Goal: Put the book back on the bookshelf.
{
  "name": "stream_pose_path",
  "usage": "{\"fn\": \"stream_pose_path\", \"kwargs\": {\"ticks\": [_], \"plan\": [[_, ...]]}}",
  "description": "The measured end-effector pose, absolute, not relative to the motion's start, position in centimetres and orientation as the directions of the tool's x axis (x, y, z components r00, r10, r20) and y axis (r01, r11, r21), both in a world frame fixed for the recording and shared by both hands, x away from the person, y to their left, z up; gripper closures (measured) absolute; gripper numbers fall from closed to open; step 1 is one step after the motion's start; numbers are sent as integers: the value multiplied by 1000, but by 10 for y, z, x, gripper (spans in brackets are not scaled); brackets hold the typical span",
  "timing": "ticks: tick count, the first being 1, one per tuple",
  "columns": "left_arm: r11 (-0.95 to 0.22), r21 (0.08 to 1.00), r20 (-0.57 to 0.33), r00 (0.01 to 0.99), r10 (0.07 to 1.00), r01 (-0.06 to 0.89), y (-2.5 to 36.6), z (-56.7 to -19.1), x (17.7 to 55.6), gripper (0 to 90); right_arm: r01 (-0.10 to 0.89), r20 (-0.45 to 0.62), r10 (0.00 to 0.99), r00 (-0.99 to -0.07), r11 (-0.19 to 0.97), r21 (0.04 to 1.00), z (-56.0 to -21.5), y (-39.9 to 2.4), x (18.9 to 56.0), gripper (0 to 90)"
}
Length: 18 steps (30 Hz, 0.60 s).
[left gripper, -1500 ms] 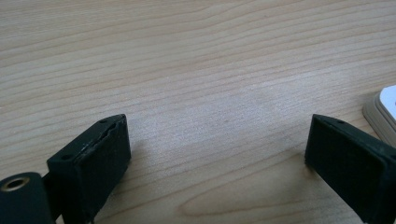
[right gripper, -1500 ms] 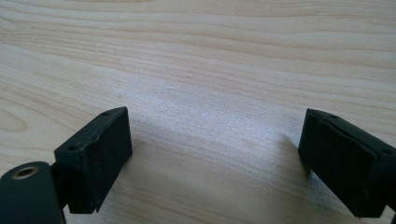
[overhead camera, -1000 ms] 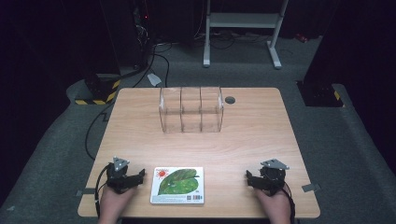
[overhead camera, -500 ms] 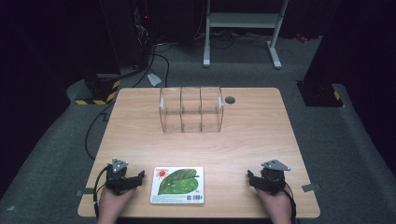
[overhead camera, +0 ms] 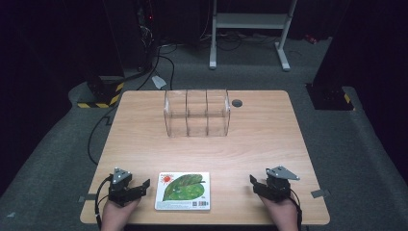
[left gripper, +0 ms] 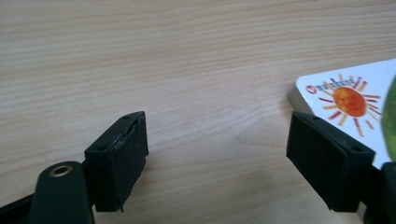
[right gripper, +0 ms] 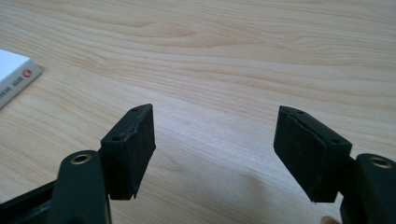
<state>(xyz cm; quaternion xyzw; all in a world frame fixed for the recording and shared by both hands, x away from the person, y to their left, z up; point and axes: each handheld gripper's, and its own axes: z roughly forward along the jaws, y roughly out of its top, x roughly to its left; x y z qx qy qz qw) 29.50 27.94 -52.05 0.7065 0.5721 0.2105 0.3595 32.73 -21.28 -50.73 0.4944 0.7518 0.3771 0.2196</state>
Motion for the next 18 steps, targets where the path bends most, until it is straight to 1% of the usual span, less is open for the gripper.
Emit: {"fn": "stream_pose_path", "kwargs": {"ticks": [2,4,6,8,10,13,18], "plan": [[-80,749,-133,268,954,658,277,-518,293,219,572,39,906,-421,232,787,-507,-212,327,292],[-92,755,-122,277,953,649,273,-514,291,230,567,40,901,-433,237,789,-507,-208,328,294],[-74,766,-145,283,948,639,271,-510,288,236,570,47,897,-440,238,787,-507,-204,328,294],[-38,764,-193,284,939,644,268,-510,283,242,565,43,885,-465,259,783,-507,-199,327,310],[-49,749,-206,302,931,661,263,-514,280,241,563,63,874,-481,253,787,-504,-193,325,318],[-63,749,-199,315,928,659,257,-515,281,242,552,53,865,-498,270,789,-503,-185,324,317],[-74,745,-228,357,906,663,243,-516,283,243,545,56,855,-515,277,791,-502,-167,318,312]]}}
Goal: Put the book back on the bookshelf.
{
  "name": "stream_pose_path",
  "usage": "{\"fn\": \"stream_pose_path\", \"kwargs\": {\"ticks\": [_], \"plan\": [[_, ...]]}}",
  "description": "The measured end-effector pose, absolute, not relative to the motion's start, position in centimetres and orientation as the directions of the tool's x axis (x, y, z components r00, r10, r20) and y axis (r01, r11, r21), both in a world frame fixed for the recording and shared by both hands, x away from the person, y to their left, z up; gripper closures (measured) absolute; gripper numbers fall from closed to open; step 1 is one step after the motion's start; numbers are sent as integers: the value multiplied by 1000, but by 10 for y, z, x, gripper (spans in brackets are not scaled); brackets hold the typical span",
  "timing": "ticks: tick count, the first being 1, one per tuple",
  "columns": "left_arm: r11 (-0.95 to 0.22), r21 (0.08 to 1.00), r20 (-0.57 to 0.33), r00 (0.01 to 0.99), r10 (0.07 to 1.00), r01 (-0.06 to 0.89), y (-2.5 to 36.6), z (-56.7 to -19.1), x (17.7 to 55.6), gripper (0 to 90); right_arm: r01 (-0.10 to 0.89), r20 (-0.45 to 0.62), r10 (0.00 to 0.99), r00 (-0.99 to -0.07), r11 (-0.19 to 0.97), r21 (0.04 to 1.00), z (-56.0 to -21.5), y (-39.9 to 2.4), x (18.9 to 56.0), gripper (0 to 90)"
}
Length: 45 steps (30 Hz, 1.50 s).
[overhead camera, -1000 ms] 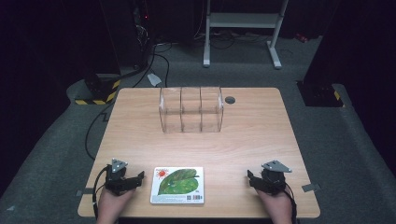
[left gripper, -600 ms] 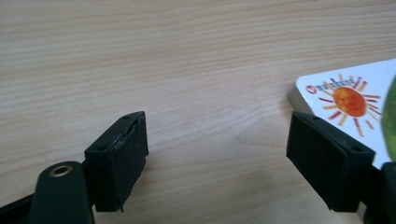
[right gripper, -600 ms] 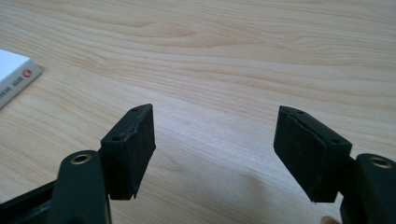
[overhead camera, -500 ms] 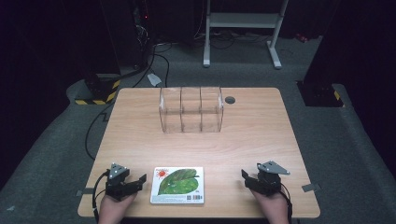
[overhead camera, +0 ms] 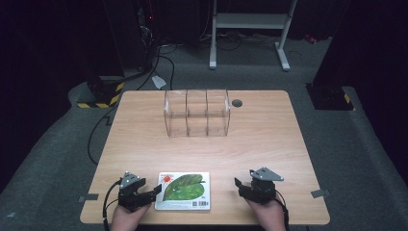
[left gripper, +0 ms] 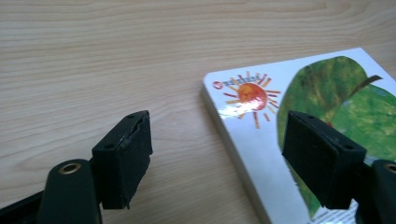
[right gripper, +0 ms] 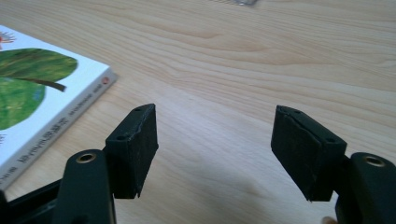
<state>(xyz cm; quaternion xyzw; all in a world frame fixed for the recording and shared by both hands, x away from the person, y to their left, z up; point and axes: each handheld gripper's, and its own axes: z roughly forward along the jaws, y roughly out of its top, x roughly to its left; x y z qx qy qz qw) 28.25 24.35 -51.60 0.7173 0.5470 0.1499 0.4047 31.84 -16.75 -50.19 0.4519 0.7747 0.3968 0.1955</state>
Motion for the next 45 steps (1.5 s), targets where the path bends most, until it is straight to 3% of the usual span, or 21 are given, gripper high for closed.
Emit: {"fn": "stream_pose_path", "kwargs": {"ticks": [5,21,45], "plan": [[-93,720,-255,388,886,687,234,-521,283,242,548,79,834,-546,285,786,-502,-153,314,313],[-131,739,-197,397,896,661,208,-524,271,223,548,127,771,-625,317,774,-505,-119,299,312],[-213,723,-175,472,864,658,158,-521,279,275,659,230,781,-580,285,696,-519,-118,286,335]]}}
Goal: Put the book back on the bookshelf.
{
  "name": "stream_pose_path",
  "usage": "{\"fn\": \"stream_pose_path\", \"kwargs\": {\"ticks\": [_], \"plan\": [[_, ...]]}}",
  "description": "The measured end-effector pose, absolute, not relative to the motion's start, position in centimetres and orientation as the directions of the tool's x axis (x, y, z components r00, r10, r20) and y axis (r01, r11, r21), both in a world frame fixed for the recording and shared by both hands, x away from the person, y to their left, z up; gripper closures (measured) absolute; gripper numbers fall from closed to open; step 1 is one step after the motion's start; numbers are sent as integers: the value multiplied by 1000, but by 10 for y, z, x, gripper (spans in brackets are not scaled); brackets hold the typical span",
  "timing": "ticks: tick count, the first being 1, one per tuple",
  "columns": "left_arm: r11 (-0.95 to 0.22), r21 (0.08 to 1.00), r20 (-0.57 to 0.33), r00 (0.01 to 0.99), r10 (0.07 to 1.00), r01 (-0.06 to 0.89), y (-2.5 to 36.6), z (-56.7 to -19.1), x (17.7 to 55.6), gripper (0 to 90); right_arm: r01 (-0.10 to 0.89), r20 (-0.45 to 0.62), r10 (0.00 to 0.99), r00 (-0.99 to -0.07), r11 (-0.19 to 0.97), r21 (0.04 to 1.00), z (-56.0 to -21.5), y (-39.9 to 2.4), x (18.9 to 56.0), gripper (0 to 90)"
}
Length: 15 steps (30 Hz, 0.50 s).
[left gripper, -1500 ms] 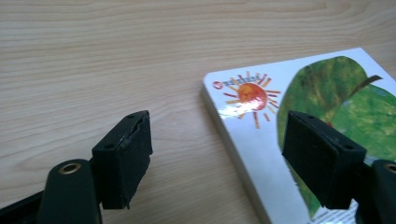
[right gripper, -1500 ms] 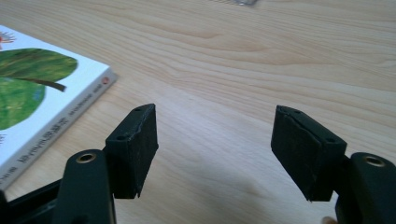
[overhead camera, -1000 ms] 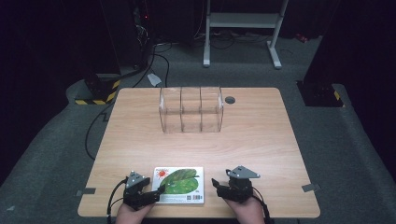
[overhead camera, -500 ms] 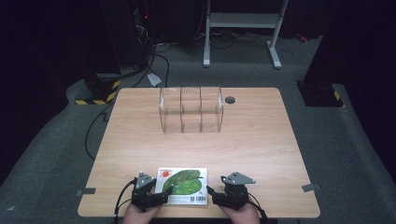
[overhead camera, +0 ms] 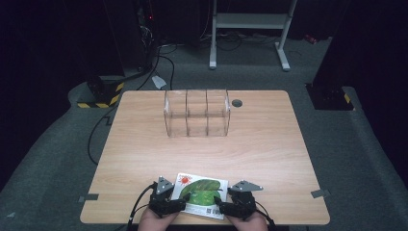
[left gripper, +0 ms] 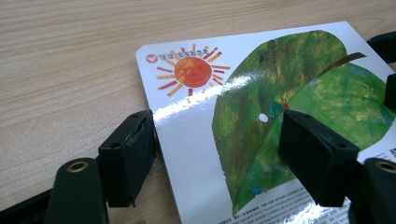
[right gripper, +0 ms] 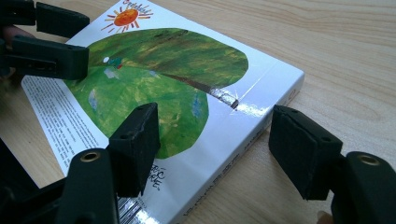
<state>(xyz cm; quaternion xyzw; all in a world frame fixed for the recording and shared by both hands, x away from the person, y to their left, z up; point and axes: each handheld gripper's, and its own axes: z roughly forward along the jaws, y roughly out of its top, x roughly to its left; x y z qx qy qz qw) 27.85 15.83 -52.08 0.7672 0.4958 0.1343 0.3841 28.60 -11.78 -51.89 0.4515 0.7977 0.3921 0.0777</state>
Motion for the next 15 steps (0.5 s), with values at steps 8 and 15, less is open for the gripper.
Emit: {"fn": "stream_pose_path", "kwargs": {"ticks": [8,15], "plan": [[-225,709,-174,475,863,668,156,-519,284,284,635,169,806,-568,298,712,-517,-112,286,344],[-212,710,-184,467,865,672,151,-519,298,307,642,160,827,-539,281,714,-516,-114,301,359]]}}
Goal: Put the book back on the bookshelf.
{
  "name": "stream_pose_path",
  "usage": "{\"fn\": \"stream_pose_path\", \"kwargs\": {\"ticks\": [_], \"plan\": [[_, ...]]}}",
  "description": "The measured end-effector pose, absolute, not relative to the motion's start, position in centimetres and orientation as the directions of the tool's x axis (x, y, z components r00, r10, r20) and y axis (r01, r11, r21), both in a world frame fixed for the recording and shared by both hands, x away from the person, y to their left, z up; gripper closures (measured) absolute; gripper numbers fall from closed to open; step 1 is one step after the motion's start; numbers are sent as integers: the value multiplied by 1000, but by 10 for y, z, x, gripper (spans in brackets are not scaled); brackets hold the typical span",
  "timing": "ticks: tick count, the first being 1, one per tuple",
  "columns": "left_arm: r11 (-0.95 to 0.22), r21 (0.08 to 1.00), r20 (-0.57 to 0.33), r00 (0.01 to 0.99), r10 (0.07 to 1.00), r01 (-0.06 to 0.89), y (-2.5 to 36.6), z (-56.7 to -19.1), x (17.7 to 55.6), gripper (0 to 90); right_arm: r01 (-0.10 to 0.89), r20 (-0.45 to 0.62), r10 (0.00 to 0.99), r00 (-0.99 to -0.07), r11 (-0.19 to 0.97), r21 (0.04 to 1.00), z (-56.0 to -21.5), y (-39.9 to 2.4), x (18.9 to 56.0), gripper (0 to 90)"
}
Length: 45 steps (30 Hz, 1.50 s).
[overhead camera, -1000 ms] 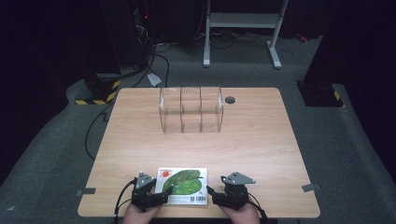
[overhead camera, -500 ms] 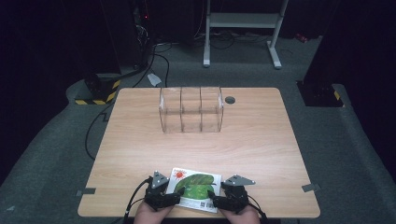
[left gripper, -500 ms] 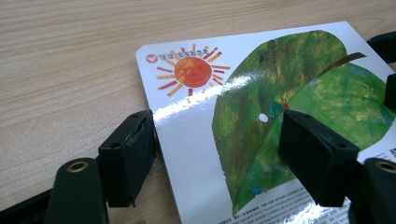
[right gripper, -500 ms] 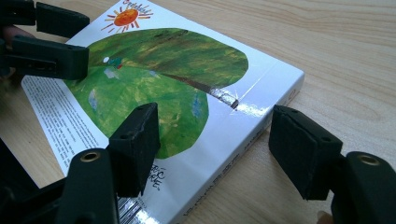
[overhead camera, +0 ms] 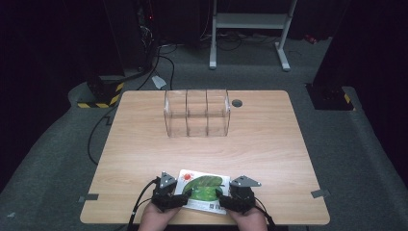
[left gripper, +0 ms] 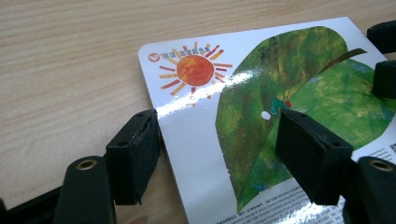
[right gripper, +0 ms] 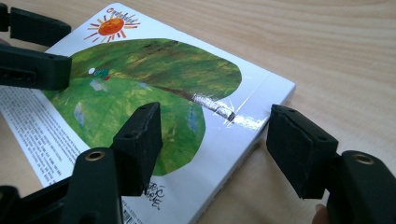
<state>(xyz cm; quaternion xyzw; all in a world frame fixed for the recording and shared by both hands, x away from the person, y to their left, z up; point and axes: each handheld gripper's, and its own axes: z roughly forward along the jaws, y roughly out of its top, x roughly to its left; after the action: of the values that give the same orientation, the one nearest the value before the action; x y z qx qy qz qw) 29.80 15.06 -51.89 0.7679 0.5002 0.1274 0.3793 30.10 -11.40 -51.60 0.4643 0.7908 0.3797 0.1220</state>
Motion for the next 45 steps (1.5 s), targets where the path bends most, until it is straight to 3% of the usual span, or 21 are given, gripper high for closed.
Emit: {"fn": "stream_pose_path", "kwargs": {"ticks": [15,29,33,38,45], "plan": [[-169,750,-193,456,869,639,150,-524,322,357,660,134,856,-499,274,700,-512,-112,359,355],[-127,734,-286,473,834,667,161,-524,301,316,699,237,838,-492,218,681,-517,-124,298,262],[-139,731,-273,473,838,668,160,-523,301,327,679,225,819,-527,247,691,-519,-118,296,258],[-127,733,-269,455,849,669,159,-523,303,360,683,204,837,-508,247,688,-518,-112,298,248],[-107,742,-270,440,856,662,161,-523,303,376,699,229,841,-490,222,680,-516,-112,325,279]]}}
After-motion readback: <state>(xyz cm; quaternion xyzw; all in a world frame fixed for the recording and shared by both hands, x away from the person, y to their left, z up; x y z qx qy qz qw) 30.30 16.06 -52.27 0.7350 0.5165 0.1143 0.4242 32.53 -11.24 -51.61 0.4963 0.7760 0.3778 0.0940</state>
